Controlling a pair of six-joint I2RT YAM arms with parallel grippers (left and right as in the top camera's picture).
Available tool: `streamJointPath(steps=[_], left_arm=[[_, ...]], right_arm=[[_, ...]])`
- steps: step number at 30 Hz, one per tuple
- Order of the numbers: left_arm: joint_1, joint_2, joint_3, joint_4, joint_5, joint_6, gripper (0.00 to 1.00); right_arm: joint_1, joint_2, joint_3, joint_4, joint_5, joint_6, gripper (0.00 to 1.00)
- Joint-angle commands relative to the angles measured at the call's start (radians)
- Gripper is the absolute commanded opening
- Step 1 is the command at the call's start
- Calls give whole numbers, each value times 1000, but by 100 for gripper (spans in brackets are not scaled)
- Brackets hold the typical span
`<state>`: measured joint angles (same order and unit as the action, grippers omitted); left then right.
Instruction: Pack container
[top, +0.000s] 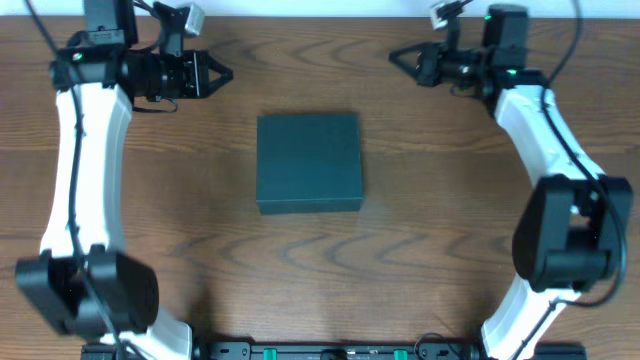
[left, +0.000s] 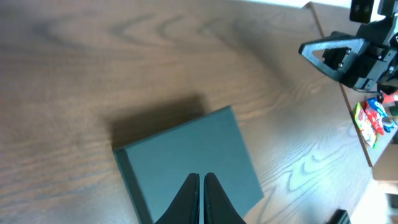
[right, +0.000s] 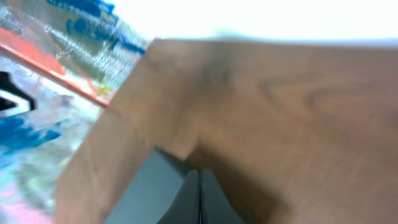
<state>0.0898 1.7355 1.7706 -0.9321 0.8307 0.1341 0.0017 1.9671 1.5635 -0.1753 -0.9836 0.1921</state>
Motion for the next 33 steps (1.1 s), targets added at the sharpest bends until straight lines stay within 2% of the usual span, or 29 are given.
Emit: streamJointPath(steps=[1, 3, 4, 6, 8, 9, 10, 11, 12, 13, 17, 33], left_arm=[[2, -76, 17, 10, 5, -45, 6], [2, -123, 17, 9, 8, -75, 6], [2, -149, 17, 8, 8, -85, 6], [2, -206, 17, 7, 8, -97, 6], [2, -257, 17, -1, 7, -97, 6], [2, -277, 17, -4, 7, -97, 14], [2, -294, 17, -5, 5, -97, 26], [2, -312, 17, -5, 5, -97, 39], [2, -325, 17, -5, 5, -97, 75], [2, -339, 17, -7, 5, -105, 95], [2, -377, 17, -24, 3, -193, 95], [2, -380, 17, -30, -3, -191, 95]], right_arm=[[-16, -42, 5, 55, 29, -43, 2], [-14, -63, 5, 109, 18, -29, 7], [-13, -73, 5, 139, 4, -28, 15], [-13, -94, 5, 193, -31, -21, 36], [-10, -107, 5, 219, -38, 5, 66], [-8, -110, 5, 222, -38, 14, 77], [-6, -111, 5, 222, -38, 18, 91], [-7, -112, 5, 222, -38, 26, 99], [-7, -112, 5, 220, -38, 50, 99], [-7, -112, 5, 219, -38, 83, 99], [-7, -112, 5, 204, -38, 176, 99], [-7, -112, 5, 201, -37, 174, 99]])
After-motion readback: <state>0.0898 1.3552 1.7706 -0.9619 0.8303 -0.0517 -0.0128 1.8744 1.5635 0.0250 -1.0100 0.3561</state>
